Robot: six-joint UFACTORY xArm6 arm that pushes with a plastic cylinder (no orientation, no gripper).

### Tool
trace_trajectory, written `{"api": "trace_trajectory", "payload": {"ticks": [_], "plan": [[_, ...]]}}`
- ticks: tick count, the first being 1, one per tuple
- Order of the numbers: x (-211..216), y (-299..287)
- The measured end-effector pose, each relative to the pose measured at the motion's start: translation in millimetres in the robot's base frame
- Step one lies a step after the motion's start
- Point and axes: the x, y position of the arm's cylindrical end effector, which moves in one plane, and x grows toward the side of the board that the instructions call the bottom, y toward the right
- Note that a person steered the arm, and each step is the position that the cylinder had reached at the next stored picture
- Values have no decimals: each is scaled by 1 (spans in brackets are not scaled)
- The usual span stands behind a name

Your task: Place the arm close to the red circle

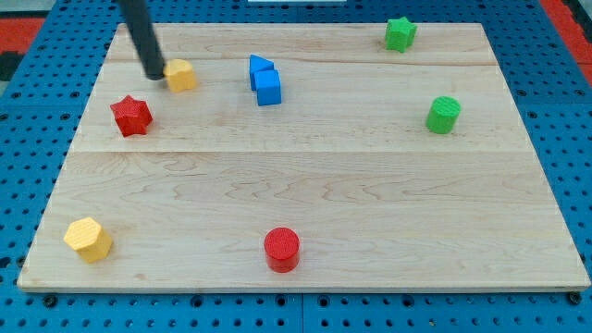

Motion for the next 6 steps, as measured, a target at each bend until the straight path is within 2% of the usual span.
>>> {"api": "trace_trajectory", "payload": {"ticks": [1,2,3,4,5,6], "plan": [[0,15],[3,-17],[2,64],[17,76],[89,69],[162,114]]}}
